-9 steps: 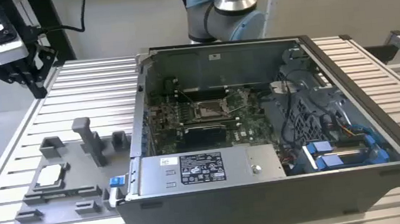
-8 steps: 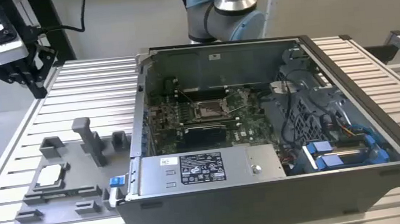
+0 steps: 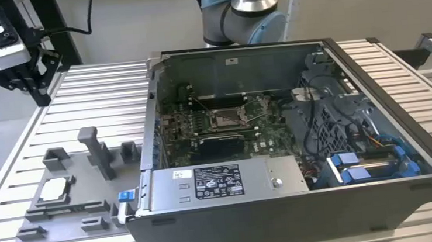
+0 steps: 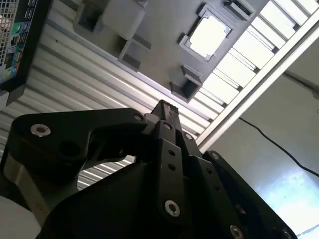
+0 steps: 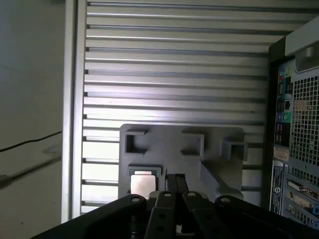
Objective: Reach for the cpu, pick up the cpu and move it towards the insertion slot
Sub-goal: 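Reach for the cpu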
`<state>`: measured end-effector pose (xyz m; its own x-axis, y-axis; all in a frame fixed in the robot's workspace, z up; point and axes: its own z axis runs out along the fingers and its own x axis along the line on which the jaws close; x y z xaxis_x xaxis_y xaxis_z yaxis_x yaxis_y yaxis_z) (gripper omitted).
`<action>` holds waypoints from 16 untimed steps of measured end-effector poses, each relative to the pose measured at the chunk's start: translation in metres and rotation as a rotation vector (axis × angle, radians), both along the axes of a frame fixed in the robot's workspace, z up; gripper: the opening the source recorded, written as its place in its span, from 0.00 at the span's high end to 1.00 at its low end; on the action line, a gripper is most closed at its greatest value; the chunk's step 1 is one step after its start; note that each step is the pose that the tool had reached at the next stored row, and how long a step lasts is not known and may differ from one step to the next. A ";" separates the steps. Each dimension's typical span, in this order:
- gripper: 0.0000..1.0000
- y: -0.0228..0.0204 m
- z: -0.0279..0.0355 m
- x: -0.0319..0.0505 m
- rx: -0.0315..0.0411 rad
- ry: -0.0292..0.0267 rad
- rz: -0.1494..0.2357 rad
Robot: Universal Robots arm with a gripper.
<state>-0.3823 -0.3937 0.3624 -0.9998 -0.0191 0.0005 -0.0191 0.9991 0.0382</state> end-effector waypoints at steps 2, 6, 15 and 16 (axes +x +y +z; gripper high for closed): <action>1.00 0.0000 0.0000 0.0000 0.0000 0.0000 0.000; 1.00 -0.0017 -0.0007 -0.0008 0.0000 0.0001 0.000; 1.00 -0.0220 -0.0041 -0.0176 0.0001 -0.0004 0.000; 1.00 -0.0235 -0.0043 -0.0201 0.0000 -0.0003 0.000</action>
